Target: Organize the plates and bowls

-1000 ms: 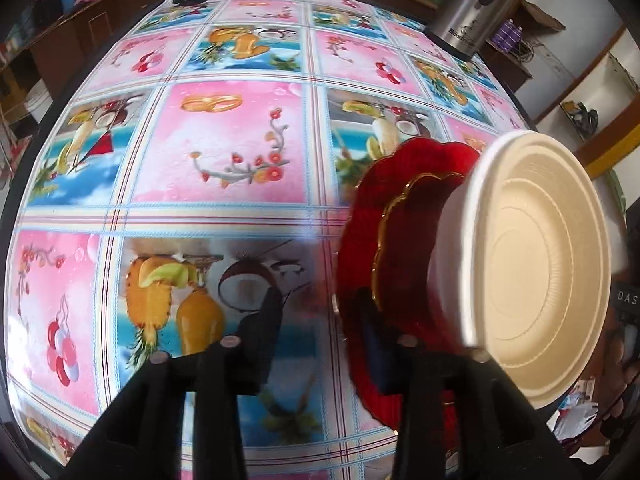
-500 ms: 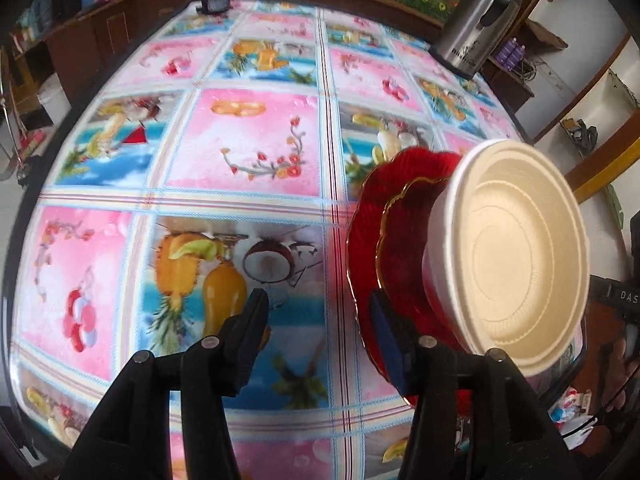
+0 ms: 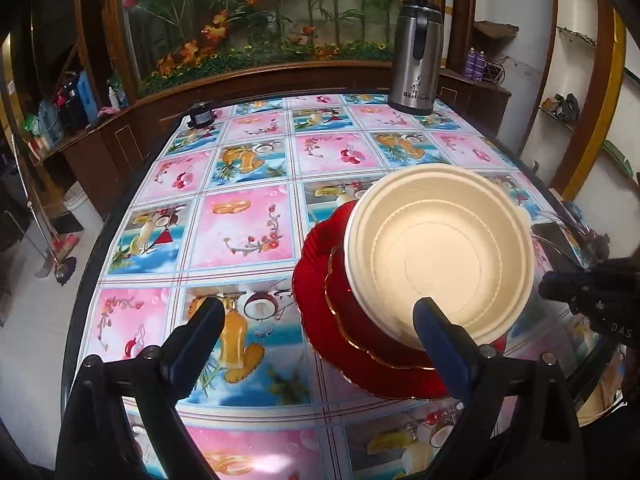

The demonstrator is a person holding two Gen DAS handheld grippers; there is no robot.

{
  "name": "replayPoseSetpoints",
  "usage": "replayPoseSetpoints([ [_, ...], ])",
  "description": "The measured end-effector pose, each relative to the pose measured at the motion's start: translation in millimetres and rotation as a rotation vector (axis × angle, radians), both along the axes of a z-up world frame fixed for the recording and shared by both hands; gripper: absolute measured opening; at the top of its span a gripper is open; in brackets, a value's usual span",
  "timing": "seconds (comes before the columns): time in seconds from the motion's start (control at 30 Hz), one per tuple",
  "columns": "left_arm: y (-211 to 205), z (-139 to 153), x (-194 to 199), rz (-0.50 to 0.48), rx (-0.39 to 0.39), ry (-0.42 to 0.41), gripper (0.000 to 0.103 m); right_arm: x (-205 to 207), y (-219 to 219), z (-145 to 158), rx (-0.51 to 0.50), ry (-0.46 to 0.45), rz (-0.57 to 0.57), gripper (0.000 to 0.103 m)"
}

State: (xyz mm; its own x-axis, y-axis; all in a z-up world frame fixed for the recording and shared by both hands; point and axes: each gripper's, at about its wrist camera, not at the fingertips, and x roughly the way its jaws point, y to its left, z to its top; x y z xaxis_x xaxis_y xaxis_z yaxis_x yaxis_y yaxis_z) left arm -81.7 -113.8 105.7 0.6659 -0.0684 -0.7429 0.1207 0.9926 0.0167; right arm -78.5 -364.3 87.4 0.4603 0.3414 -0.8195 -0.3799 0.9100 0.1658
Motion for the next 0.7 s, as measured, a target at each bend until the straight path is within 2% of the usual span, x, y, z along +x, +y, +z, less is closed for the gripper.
replayPoseSetpoints([
  [0.07, 2.1, 0.0, -3.4, 0.028, 0.015, -0.013, 0.095, -3.2, -0.2, 2.6, -0.011, -0.029, 0.006, 0.012],
  [0.23, 3.2, 0.4, -9.5, 0.057, 0.057, -0.036, 0.1, -8.9, -0.7, 6.0, -0.003, -0.071, 0.009, 0.026],
  [0.4, -5.7, 5.3, -11.8, 0.07, 0.15, -0.05, 0.101, -12.7, 7.9, 12.4, -0.003, -0.091, 0.054, 0.026],
  [0.6, -14.4, 9.6, -16.9, 0.044, 0.182, -0.06, 0.103, -15.3, 19.4, 13.3, -0.014, -0.081, 0.109, 0.026],
  [0.7, -15.8, 8.4, -16.8, 0.045, 0.191, -0.038, 0.103, -15.1, 20.4, 13.3, -0.014, -0.077, 0.113, 0.026],
])
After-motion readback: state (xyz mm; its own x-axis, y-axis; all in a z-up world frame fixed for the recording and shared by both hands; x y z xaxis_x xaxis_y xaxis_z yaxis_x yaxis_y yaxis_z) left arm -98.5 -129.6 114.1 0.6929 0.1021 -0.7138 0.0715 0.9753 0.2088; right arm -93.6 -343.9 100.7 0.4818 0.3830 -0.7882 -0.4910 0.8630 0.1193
